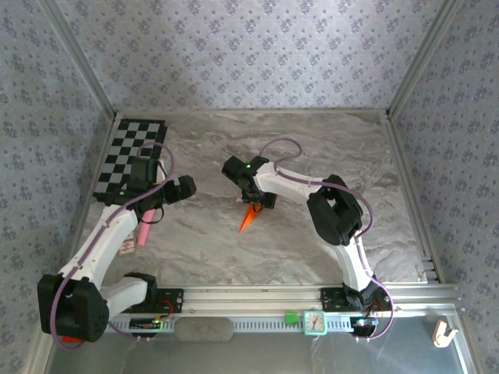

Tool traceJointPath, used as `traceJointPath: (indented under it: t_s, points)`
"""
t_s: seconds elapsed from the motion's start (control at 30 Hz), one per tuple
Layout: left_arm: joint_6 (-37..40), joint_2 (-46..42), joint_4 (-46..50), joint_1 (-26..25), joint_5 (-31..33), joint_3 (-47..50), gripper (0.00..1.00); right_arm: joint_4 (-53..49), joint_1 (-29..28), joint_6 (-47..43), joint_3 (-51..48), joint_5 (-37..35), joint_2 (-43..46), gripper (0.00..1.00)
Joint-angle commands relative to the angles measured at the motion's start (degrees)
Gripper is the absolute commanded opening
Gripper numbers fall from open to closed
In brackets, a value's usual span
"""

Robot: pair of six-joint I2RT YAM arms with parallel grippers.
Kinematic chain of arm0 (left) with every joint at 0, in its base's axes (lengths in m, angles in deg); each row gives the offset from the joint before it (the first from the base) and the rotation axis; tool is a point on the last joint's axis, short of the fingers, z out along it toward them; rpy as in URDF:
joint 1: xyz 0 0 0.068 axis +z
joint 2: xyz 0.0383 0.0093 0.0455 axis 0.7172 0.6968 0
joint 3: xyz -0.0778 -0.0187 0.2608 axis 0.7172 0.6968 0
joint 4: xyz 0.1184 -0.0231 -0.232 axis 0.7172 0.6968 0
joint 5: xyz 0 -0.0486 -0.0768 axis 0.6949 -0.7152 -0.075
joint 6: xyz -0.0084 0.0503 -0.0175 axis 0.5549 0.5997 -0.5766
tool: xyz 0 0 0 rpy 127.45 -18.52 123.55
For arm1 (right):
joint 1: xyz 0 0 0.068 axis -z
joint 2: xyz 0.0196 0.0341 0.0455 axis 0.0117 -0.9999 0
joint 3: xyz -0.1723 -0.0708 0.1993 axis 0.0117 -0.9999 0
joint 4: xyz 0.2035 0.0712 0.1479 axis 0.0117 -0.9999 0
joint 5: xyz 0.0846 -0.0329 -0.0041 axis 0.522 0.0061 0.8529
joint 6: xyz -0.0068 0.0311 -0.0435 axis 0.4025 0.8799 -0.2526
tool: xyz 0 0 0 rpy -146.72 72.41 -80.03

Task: Fold a paper plane with a square sheet of paper (pick it up from the middle)
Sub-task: Turn over the paper plane at the center of the table.

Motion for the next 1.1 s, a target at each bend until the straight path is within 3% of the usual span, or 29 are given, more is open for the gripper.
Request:
traceJointPath:
  t_s: [0.0,0.33,0.73,0.9,1.07]
  points:
    - [0.54,0.26,0.15,0.63,-1.24,-0.66,1.0,-1.77,-0.41,2.51,-0.81,-1.86,1.64,0.49]
    - [-0.12,0.93,0.02,0.81,-1.6,-0.85,1.0,-0.05,-0.04,3.82,-2.7,0.0,2.1,0.35]
    - [-2.05,0.87,-1.4,0.89,-1.75,-0.25,1.0,2.88,0.79,4.28,-7.27,-2.5,7.11,0.02]
    - [-4.89,0.57,-2.65,1.88,-1.28,0.28,1.0,6.8,1.68,-1.38,-9.06,-3.32,11.76,0.0]
    - [-8.02,0.0,-4.33,4.02,-2.08,1.99,1.0,13.08,3.2,-15.55,-7.64,1.45,15.11,0.0]
